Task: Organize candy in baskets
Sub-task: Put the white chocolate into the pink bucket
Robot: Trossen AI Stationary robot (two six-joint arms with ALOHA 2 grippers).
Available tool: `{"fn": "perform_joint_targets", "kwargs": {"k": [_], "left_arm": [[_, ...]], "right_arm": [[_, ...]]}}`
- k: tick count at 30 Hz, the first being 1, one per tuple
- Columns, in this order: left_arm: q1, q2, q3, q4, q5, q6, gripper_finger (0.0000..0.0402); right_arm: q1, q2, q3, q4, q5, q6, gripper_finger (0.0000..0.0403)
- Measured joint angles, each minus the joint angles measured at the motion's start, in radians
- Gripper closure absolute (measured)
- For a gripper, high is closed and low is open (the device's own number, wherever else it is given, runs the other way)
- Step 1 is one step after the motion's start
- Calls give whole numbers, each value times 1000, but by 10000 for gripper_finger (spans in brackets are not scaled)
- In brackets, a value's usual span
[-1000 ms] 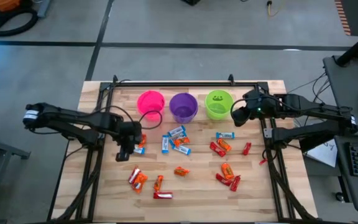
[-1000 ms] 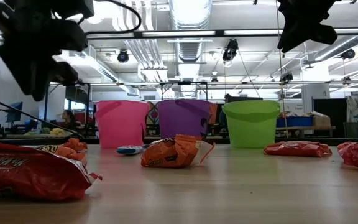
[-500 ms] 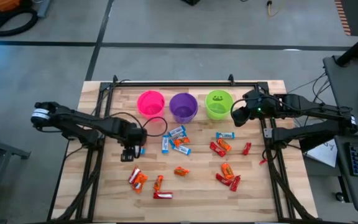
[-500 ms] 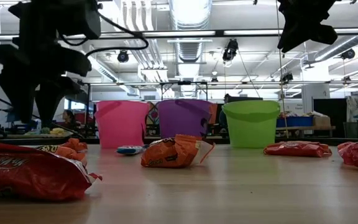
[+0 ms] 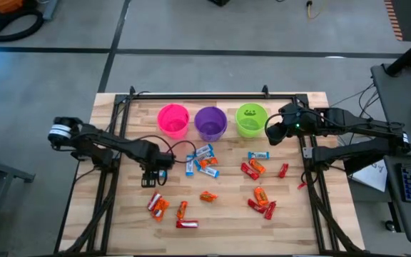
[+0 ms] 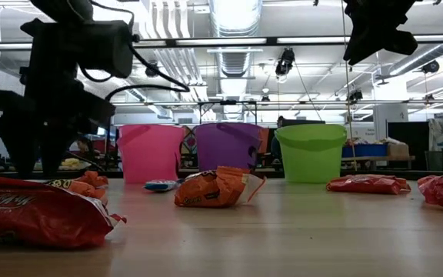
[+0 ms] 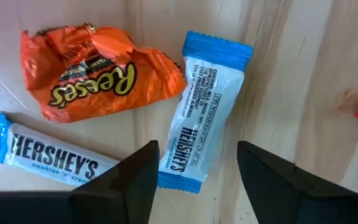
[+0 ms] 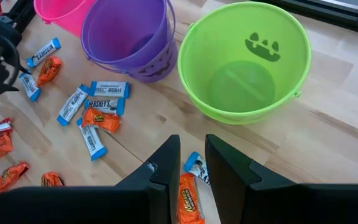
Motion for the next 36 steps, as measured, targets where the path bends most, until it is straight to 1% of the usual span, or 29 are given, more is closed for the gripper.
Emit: {"fn": "perform_joint_targets", "kwargs": {"k": [15,20,23,33,36], "left_arm": [[0,77,0,44,0,0,203],[0,110,5,44,0,0,213],[0,118,4,44,5,0,228],[0,105,2,54,21,0,306],[0,104,2,55,30,0,323]], "right_arm": [[0,0,0,1,0,-14,335],[0,0,0,1,0,-20,335],[0,0,0,1,0,-20,335],[0,0,0,1,0,-24,335],[0,0,0,1,0,-26,335]]}}
